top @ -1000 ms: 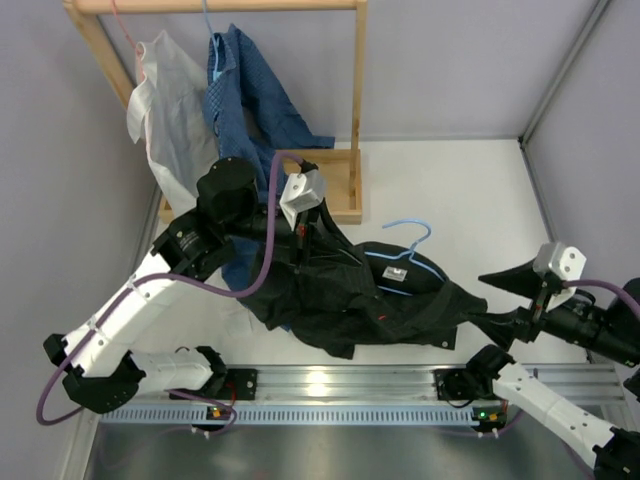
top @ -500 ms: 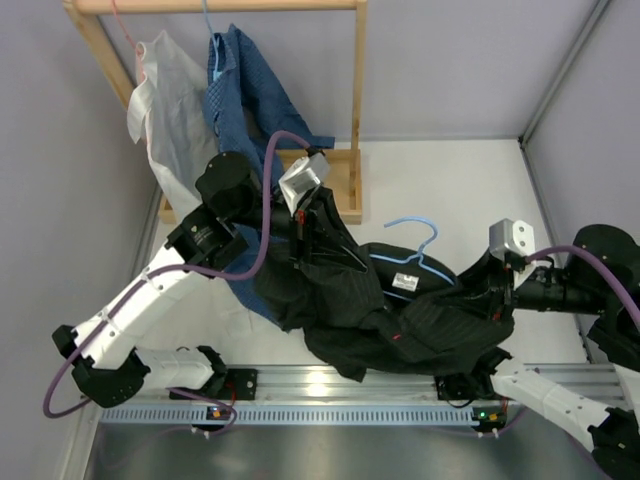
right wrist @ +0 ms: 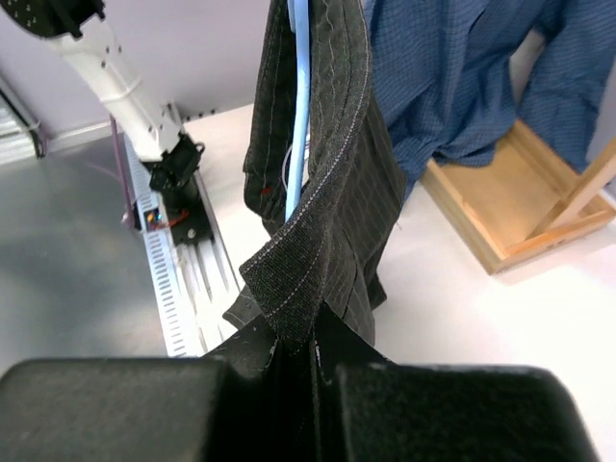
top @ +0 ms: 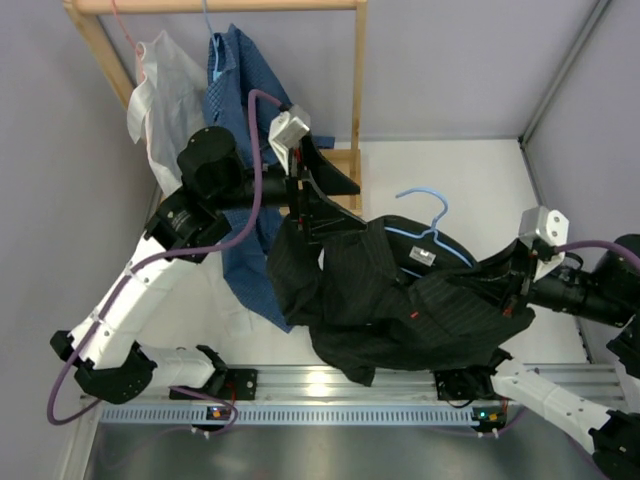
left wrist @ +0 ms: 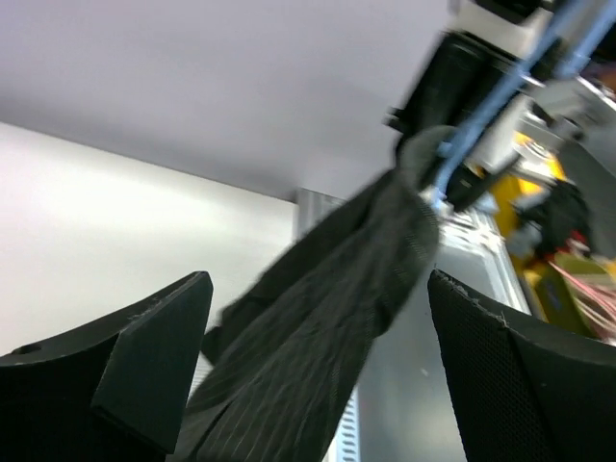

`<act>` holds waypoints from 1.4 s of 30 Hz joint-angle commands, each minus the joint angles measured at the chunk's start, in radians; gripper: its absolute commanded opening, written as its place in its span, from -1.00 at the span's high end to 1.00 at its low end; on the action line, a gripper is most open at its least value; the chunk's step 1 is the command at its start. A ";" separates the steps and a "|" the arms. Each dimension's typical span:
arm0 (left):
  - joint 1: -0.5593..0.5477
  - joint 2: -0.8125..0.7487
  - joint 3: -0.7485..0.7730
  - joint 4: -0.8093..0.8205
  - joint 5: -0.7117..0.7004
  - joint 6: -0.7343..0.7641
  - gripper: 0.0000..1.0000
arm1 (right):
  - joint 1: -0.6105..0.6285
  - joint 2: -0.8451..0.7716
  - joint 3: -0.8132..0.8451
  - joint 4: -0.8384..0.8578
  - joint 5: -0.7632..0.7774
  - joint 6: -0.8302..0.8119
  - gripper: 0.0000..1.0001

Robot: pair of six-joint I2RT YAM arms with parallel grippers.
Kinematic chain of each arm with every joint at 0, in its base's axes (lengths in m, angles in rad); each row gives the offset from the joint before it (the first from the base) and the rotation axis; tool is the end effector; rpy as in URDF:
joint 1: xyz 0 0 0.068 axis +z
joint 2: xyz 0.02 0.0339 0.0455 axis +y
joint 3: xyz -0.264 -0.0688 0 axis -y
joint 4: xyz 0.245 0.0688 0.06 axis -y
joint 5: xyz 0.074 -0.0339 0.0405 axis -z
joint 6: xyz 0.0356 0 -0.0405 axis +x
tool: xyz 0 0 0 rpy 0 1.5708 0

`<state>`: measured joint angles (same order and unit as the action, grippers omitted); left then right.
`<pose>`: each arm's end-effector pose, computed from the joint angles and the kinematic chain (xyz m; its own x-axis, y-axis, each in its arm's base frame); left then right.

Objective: Place the shirt on the hanger

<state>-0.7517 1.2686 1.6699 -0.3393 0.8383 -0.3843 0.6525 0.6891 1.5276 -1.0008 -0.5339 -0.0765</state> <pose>0.1581 -0.1840 0.5225 -0.3325 -0.0324 -0.9426 0.9429 -0.0328 -0.3315 0.0197 0.0379 0.4868 -0.0576 -0.1268 -0.9903 -0.9288 0.3705 0.0066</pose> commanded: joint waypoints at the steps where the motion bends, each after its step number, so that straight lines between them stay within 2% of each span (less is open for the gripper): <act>1: 0.012 -0.029 0.086 -0.082 -0.200 0.039 -0.96 | 0.007 -0.008 0.071 0.068 0.072 0.032 1.00; 4: 0.012 -0.089 0.114 -0.118 -0.344 0.073 -0.96 | 0.009 0.016 0.095 0.068 0.148 0.053 1.00; 6: 0.012 -0.165 0.103 -0.147 -0.557 0.097 -0.96 | 0.007 0.050 0.139 0.067 0.202 0.084 1.00; 8: 0.012 -0.225 0.041 -0.155 -0.715 0.152 -0.96 | 0.007 0.111 0.186 0.065 0.255 0.133 1.00; 9: 0.012 -0.282 0.012 -0.162 -0.846 0.174 -0.96 | 0.007 0.136 0.244 0.067 0.253 0.142 1.00; 12: 0.012 -0.395 -0.117 -0.188 -1.075 0.217 -0.96 | 0.007 0.248 0.388 0.088 0.282 0.175 1.00; 15: 0.012 -0.535 -0.286 -0.207 -1.180 0.237 -0.96 | 0.007 0.338 0.517 0.177 0.342 0.195 1.00; 21: 0.012 -0.762 -0.586 -0.199 -1.292 0.298 -0.96 | 0.007 0.565 0.823 0.292 0.327 0.234 1.00; 23: 0.012 -0.843 -0.674 -0.114 -1.438 0.308 -0.96 | 0.007 0.619 0.852 0.338 0.354 0.248 1.00; 24: 0.012 -0.874 -0.767 -0.074 -1.479 0.315 -0.96 | 0.007 0.628 0.832 0.370 0.368 0.256 1.00; 26: 0.014 -0.920 -0.824 -0.017 -1.528 0.315 -0.96 | 0.009 0.654 0.787 0.444 0.387 0.277 1.00; 29: 0.034 -0.962 -0.826 -0.024 -1.559 0.295 -0.96 | 0.065 0.650 0.691 0.555 0.460 0.248 1.00; 31: 0.041 -0.985 -0.837 -0.029 -1.576 0.306 -0.96 | 0.136 0.632 0.548 0.625 0.596 0.190 1.00; 35: 0.048 -1.020 -0.863 -0.049 -1.582 0.309 -0.96 | 0.194 0.618 0.323 0.726 0.713 0.198 1.00; 36: 0.048 -1.023 -0.863 -0.056 -1.593 0.308 -0.96 | 0.208 0.607 0.272 0.758 0.782 0.208 1.00; 38: 0.051 -1.037 -0.860 -0.073 -1.616 0.298 -0.96 | 0.225 0.589 0.154 0.803 0.821 0.274 1.00; 42: 0.103 -1.034 -0.851 -0.076 -1.645 0.256 -0.96 | 0.237 0.619 0.108 0.812 0.917 0.374 1.00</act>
<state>-0.6907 0.2371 0.8181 -0.4366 -0.7643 -0.1024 0.8688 1.3300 1.6161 -0.3538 0.2337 0.2111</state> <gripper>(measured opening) 0.982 0.025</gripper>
